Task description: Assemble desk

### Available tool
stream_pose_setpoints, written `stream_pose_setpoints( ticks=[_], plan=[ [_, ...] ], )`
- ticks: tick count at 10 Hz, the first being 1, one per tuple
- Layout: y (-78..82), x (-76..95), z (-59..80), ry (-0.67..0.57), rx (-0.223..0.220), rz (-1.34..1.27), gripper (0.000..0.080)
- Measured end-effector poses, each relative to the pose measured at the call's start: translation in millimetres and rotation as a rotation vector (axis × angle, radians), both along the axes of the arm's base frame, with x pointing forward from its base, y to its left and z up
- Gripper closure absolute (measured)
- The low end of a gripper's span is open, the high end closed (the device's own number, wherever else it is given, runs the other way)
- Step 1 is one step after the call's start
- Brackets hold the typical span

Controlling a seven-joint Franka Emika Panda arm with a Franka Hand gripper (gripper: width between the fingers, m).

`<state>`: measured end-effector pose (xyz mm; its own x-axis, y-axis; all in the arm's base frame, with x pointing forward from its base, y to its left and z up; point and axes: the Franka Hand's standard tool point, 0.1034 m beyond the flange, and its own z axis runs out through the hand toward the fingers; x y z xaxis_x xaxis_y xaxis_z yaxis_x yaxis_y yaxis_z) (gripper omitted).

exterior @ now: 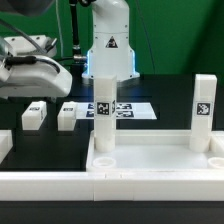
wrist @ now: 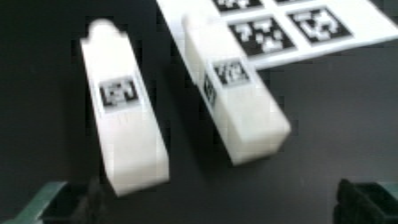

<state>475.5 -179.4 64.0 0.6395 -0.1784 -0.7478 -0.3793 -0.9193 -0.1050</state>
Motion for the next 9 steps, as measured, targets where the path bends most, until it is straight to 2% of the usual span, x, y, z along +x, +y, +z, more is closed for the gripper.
stream_pose_setpoints(
  ticks=[2,3,8,9],
  plan=[
    [17.5,-15.2,2.9,-0.047,-0.024,-0.001,0.0150],
    [23.5,-22.8,-0.2,-0.046,-0.027,0.000,0.0150],
    [24.3,-26.6,-4.5,-0.035,-0.024,0.001,0.0150],
    [27.9,-33.0,-12.2,-0.017,-0.015,-0.008,0.0150]
  ],
)
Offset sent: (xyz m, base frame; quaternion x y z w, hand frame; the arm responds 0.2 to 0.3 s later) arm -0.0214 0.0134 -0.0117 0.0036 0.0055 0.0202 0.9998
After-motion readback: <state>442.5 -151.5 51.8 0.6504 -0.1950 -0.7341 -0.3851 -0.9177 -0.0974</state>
